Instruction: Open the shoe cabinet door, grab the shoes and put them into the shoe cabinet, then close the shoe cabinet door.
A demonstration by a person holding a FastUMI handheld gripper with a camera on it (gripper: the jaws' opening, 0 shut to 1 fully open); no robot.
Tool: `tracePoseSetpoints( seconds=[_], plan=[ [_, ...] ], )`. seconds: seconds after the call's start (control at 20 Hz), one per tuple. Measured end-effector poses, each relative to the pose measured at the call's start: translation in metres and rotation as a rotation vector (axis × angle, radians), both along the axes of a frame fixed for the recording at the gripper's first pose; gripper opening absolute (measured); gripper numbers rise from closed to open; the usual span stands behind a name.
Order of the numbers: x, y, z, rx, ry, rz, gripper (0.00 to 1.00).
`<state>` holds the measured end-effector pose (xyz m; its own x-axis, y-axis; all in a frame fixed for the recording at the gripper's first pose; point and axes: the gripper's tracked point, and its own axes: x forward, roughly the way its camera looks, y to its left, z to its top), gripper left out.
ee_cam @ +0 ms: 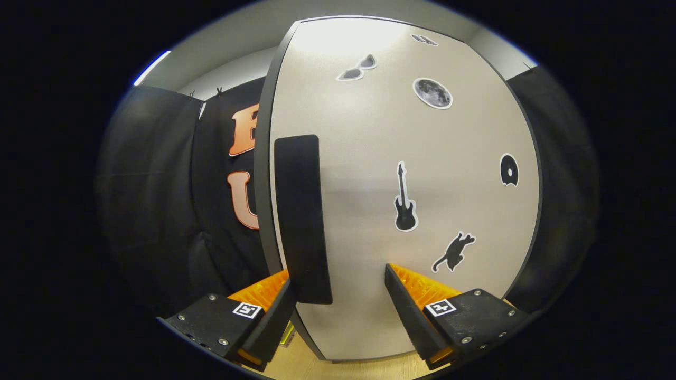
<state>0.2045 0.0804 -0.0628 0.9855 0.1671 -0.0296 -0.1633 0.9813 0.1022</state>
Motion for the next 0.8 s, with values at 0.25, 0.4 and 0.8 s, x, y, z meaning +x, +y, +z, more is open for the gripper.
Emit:
tracePoseSetpoints(
  seconds=[0.25, 0.4, 0.8],
  plan=[
    [0.002, 0.001, -0.002, -0.011, 0.003, -0.015, 0.97],
    [0.0, 0.001, -0.003, -0.009, 0.017, -0.005, 0.97],
    [-0.09, -0.03, 0.008, -0.059, 0.013, -0.019, 0.97]
  ],
)
